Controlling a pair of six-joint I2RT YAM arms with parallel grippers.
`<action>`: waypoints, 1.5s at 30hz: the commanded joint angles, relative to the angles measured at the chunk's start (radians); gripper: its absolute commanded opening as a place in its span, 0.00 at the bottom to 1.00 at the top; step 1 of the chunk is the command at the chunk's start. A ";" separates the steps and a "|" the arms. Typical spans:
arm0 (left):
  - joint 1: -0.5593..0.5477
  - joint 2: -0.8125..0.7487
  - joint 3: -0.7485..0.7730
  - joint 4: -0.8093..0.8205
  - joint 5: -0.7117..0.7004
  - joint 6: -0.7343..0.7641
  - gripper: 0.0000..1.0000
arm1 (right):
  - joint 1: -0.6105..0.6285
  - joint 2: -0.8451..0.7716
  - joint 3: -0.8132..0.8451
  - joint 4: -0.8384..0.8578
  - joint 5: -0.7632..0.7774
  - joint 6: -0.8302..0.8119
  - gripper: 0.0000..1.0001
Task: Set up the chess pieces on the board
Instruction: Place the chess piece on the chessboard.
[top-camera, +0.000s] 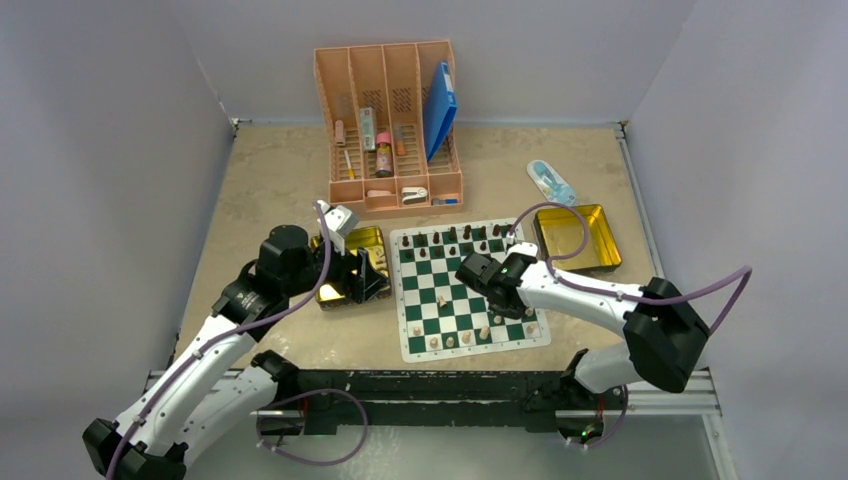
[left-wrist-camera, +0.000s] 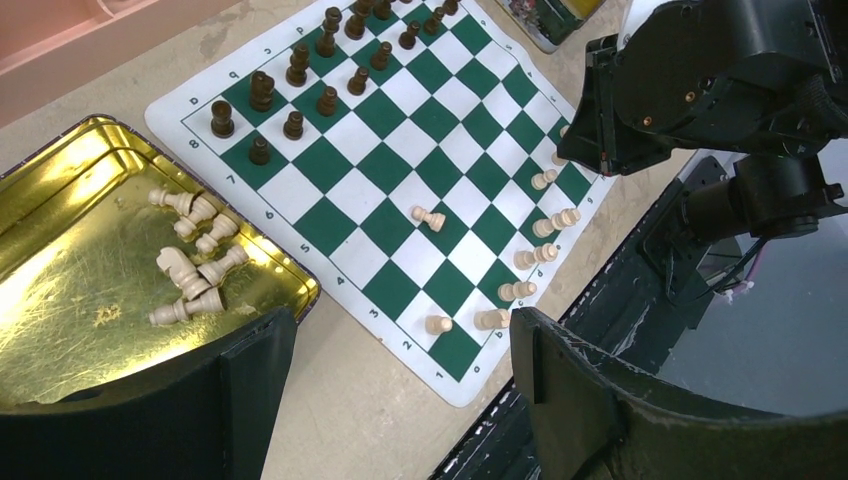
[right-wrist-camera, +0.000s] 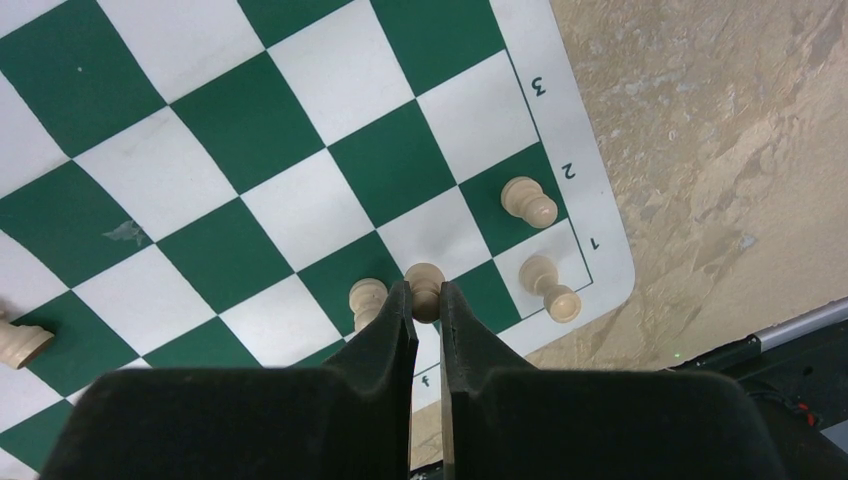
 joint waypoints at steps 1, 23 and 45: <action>0.002 0.000 -0.002 0.050 0.024 0.019 0.78 | -0.008 0.009 -0.012 -0.020 0.029 0.028 0.10; 0.002 0.013 -0.001 0.055 0.037 0.019 0.78 | -0.014 0.051 -0.026 0.011 0.033 0.019 0.18; 0.003 0.012 -0.002 0.046 0.020 0.017 0.78 | -0.014 0.040 -0.007 -0.009 0.041 0.038 0.36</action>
